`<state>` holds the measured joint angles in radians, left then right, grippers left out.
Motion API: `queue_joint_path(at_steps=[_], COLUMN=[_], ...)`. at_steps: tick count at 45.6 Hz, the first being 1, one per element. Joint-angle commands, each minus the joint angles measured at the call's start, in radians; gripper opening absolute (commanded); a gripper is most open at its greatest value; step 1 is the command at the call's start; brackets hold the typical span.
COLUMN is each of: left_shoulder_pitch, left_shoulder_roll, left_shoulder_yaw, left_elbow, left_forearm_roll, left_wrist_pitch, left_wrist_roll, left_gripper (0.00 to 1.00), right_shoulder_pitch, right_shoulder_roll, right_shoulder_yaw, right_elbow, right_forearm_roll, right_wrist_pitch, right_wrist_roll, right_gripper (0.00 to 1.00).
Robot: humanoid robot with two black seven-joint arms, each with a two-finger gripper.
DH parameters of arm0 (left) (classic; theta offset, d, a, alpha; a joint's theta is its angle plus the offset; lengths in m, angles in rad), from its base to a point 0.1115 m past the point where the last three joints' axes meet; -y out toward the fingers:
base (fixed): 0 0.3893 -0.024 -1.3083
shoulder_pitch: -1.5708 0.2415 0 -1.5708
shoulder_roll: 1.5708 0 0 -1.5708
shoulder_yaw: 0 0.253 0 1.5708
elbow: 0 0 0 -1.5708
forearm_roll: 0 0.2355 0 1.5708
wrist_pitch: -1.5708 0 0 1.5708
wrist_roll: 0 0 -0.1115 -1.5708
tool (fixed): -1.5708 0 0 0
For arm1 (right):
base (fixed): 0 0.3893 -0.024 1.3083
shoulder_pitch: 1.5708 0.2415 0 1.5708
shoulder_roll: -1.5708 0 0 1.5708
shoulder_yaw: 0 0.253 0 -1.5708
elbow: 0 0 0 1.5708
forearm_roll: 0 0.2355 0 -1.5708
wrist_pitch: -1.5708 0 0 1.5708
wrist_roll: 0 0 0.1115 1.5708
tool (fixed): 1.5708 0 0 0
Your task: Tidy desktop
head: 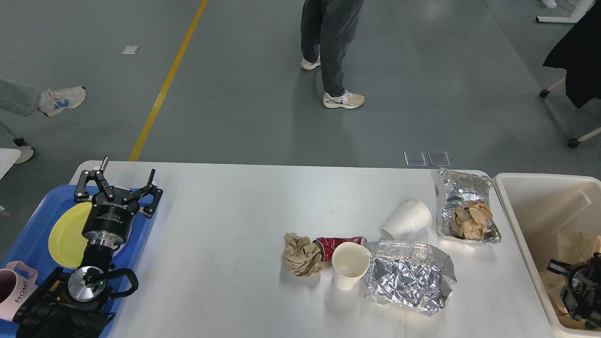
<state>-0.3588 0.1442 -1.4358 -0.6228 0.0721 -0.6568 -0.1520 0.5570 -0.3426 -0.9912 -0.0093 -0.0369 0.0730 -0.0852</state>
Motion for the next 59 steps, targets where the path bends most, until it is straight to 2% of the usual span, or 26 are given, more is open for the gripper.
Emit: queue_joint_path(at_steps=[1,17,18,19,23,24,28,49,59], left_shoulder_pitch=[0.000,0.000,0.000,0.000,0.000,0.000,0.000,0.000,0.000], left_shoulder_roll=[0.000,0.000,0.000,0.000,0.000,0.000,0.000,0.000,0.000], left_shoulder_yaw=[0.000,0.000,0.000,0.000,0.000,0.000,0.000,0.000,0.000], left_elbow=[0.000,0.000,0.000,0.000,0.000,0.000,0.000,0.000,0.000], left_forearm_roll=[0.000,0.000,0.000,0.000,0.000,0.000,0.000,0.000,0.000], left_wrist_pitch=[0.000,0.000,0.000,0.000,0.000,0.000,0.000,0.000,0.000], left_wrist_roll=[-0.001,0.000,0.000,0.000,0.000,0.000,0.000,0.000,0.000], left_gripper=[0.96,0.96,0.96,0.96,0.96,0.96,0.96,0.96,0.96], right_shoulder_pitch=[-0.017,-0.028,-0.028,-0.028,-0.026,-0.026,-0.026,-0.008,0.064], right_shoulder_roll=[0.019,0.019,0.017,0.016,0.014,0.016,0.019,0.010,-0.015], right_shoulder_yaw=[0.000,0.013,0.013,0.013,0.013,0.013,0.013,0.013,0.014], right_elbow=[0.002,0.002,0.000,0.000,0.000,0.000,0.003,0.002,0.048], right_forearm_roll=[0.000,0.003,0.003,0.003,0.003,0.003,0.003,0.005,0.006], right_wrist_pitch=[0.001,-0.004,-0.009,-0.016,-0.077,-0.105,-0.133,-0.133,-0.118], right_wrist_roll=[-0.004,-0.004,-0.004,-0.004,-0.004,-0.004,-0.004,-0.005,-0.008], right_gripper=[0.00,0.00,0.06,0.19,0.81,1.00,1.00,1.00,1.00])
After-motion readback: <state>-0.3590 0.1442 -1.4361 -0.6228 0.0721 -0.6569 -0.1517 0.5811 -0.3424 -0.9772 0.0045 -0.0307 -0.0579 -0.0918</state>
